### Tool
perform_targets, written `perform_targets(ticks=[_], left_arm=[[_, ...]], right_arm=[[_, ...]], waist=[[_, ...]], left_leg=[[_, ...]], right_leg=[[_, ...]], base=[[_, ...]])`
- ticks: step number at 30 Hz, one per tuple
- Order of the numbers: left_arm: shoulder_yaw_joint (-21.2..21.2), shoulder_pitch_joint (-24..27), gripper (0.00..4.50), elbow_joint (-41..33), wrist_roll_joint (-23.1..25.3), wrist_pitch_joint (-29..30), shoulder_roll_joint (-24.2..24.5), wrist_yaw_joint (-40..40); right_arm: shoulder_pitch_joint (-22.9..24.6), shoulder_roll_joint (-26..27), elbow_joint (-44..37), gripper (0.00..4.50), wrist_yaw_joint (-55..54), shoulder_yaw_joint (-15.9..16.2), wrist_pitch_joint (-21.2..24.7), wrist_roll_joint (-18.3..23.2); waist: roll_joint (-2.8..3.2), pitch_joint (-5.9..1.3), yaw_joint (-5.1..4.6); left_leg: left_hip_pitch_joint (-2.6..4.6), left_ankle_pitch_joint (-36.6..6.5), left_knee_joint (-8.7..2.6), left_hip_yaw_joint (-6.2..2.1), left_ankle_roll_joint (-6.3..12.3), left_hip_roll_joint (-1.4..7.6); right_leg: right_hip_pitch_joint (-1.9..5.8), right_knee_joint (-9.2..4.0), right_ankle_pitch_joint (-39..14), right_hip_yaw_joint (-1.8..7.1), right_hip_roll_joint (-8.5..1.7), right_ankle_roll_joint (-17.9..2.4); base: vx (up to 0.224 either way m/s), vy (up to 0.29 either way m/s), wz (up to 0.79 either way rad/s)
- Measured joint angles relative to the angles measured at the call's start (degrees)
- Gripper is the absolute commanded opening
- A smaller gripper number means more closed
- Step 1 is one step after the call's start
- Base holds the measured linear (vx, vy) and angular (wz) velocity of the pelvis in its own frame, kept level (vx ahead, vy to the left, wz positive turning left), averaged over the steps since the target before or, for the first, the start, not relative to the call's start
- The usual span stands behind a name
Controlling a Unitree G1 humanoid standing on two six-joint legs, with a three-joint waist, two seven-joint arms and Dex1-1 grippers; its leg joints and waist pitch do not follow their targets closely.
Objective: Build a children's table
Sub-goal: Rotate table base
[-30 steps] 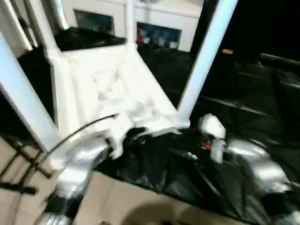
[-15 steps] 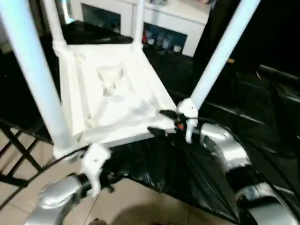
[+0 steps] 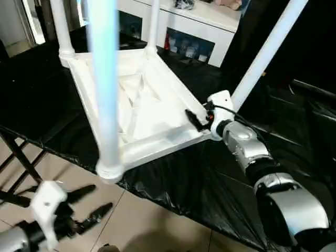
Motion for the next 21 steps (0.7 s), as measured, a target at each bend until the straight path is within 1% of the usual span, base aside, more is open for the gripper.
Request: perform_targets(ticks=[1,3,5,8,11,13,15,17,19,20,21], left_arm=[[1.07,-2.9,4.16,1.35,-1.63,-0.43,0.17,-0.05],[1.52,-6.18,4.26,1.84,-3.67,-0.46,0.81,-0.25],[0.9,-10.02,4.43,1.98,-6.34,0.54,0.76,-0.98],[-0.68,-14.64,4.43,2.66,-9.13,2.61,0.43,-2.65],[-3.04,-18.41,4.43,4.45,-9.53,3.33,0.4,-4.03],[-4.38,-20.61,4.43,6.6,-8.99,3.09,0.38,-4.64],[-6.16,-23.27,4.43,9.17,-8.76,2.36,0.33,-5.49],[-7.91,-25.71,4.43,11.16,-8.06,1.71,0.09,-5.8],[-11.29,-30.15,4.43,14.45,-7.14,1.4,-1.79,-6.84],[-12.38,-31.64,4.43,15.46,-6.87,1.31,-2.36,-7.23],[-13.72,-33.02,4.43,16.38,-6.28,1.07,-2.98,-7.6]], right_arm=[[-0.01,0.06,-0.09,4.5,1.41,-0.3,-0.48,0.1],[0.16,0.31,-0.72,4.5,4.29,-0.33,-0.62,0.43],[1.22,0.45,-2.87,4.5,7.67,-0.11,-0.64,0.56],[4.78,0.08,-6.7,4.5,10.29,1.57,-0.65,0.37],[8.96,-0.35,-10.14,4.5,11.6,3.3,-0.17,0.02],[11.02,-1.34,-12.3,4.5,11.84,4.19,0.53,-0.2],[13.3,-2.83,-15.44,4.5,11.76,4.19,1.77,-1.0],[14.54,-4.16,-18.1,4.5,11.26,4.17,3.23,-1.93],[17.64,-6.48,-22.46,4.5,9.67,3.8,4.82,-2.68],[18.5,-6.97,-23.35,4.5,8.86,3.43,5.46,-2.97],[19.13,-7.3,-23.93,4.5,8.29,2.9,5.96,-3.22]], waist=[[-0.08,-0.05,0.0],[-0.08,-0.05,-0.12],[-0.18,-0.12,-0.17],[-0.16,-0.11,-0.05],[-0.1,-0.07,-0.03],[0.07,0.04,-0.13],[0.17,0.07,0.0],[0.44,0.18,-0.1],[1.05,0.3,0.26],[1.16,0.24,0.34],[1.53,0.26,0.32]], left_leg=[[0.0,0.04,0.05,-0.01,-0.07,0.09],[0.03,0.18,0.19,-0.06,-0.29,0.31],[0.06,0.22,0.22,-0.05,-0.36,0.42],[0.11,0.33,0.22,-0.04,-0.54,0.51],[0.12,0.35,0.22,-0.05,-0.58,0.54],[0.12,0.38,0.25,-0.04,-0.61,0.53],[0.13,0.41,0.25,-0.11,-0.66,0.54],[0.14,0.43,0.26,-0.12,-0.69,0.54],[0.12,0.44,0.33,-0.16,-0.7,0.54],[0.13,0.44,0.38,-0.14,-0.69,0.53],[0.12,0.44,0.41,-0.13,-0.69,0.53]], right_leg=[[0.0,0.09,0.01,0.03,0.11,-0.02],[0.01,0.23,0.03,0.07,0.34,-0.05],[-0.03,0.37,0.03,0.06,0.43,-0.07],[-0.03,0.53,-0.02,0.04,0.5,-0.16],[-0.04,0.63,-0.01,0.04,0.52,-0.24],[-0.06,0.66,0.05,0.04,0.52,-0.32],[-0.03,0.71,0.06,0.01,0.53,-0.33],[-0.01,0.73,0.11,0.02,0.55,-0.39],[0.07,0.7,0.13,0.02,0.54,-0.39],[0.15,0.7,0.13,0.05,0.53,-0.38],[0.15,0.7,0.14,0.09,0.53,-0.39]], base=[[0.0,0.0,0.0],[0.0,0.0,0.0],[0.0,0.0,0.0],[0.0,0.0,0.0],[0.0,0.0,0.0],[0.0,0.0,0.0],[0.0,0.0,0.0],[0.0,0.0,0.0],[0.0,0.0,0.0],[0.0,0.0,0.0],[0.0,0.0,0.0]])
